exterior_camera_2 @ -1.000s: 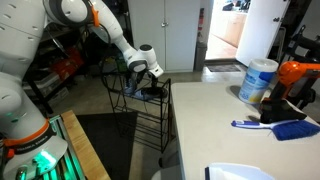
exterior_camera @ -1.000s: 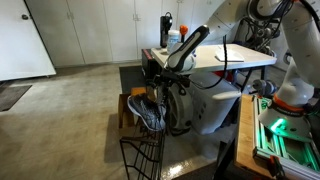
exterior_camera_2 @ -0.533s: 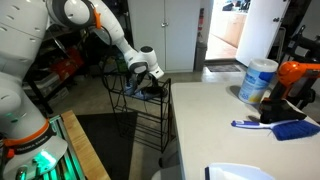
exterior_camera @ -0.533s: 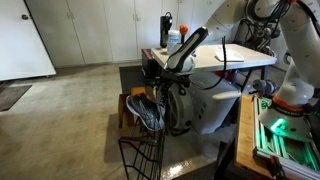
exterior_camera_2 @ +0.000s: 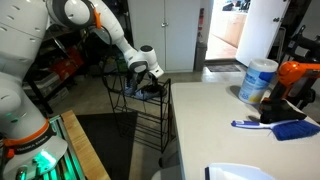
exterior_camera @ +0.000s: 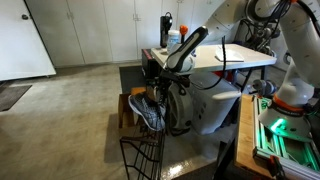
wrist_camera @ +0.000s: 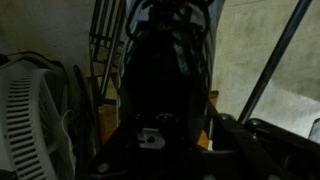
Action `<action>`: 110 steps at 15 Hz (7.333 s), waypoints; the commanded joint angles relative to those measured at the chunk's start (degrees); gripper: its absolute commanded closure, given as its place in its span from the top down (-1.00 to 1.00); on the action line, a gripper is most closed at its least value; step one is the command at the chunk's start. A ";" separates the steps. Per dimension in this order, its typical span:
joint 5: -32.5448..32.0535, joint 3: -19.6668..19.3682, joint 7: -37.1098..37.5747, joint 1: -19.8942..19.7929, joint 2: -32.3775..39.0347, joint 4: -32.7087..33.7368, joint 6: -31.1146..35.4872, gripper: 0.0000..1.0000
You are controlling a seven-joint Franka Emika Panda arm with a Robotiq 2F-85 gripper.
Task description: Pick up the shoe on the right side of the shoe rack and move it on the left side of the shoe on the shoe rack
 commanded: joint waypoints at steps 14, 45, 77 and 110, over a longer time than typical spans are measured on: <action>-0.68 1.56 -5.07 -0.88 -2.80 -1.07 -0.82 -0.89; -0.12 12.32 -30.31 -11.17 -6.07 -1.97 -7.42 -0.91; -28.08 7.92 -34.60 1.84 -6.24 -11.08 20.98 -0.93; -35.75 10.71 -34.13 -0.47 -6.61 -15.04 26.13 1.00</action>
